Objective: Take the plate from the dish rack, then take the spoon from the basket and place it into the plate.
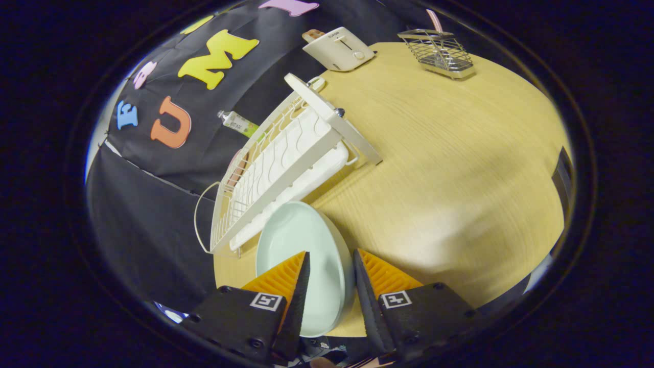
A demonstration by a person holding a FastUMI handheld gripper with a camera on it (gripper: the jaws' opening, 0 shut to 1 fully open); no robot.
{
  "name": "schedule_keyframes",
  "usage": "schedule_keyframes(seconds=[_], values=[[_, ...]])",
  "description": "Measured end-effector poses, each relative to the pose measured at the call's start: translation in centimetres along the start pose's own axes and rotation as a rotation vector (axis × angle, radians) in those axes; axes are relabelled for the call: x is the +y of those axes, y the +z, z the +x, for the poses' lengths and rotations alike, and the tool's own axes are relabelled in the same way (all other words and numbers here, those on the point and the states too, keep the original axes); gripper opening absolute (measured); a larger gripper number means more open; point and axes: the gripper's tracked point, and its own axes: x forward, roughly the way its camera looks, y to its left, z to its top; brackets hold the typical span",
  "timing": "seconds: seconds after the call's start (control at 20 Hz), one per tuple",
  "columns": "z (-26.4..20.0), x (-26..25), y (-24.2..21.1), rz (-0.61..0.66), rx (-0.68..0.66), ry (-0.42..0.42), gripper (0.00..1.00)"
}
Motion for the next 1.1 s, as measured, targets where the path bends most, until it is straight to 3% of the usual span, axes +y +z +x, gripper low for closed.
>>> schedule_keyframes(seconds=[0.45,0.65,0.75,0.8,1.1], values=[[-4.0,-1.0,3.4,-0.213,-0.163,-0.049,0.76],[-8.6,-2.7,6.7,-0.414,-0.366,-0.168,0.78],[-11.5,-3.8,8.7,-0.518,-0.489,-0.247,0.89],[-12.9,-4.4,9.6,-0.549,-0.537,-0.273,1.00],[-20.1,-8.4,15.1,-0.609,-0.774,-0.345,1.00]])
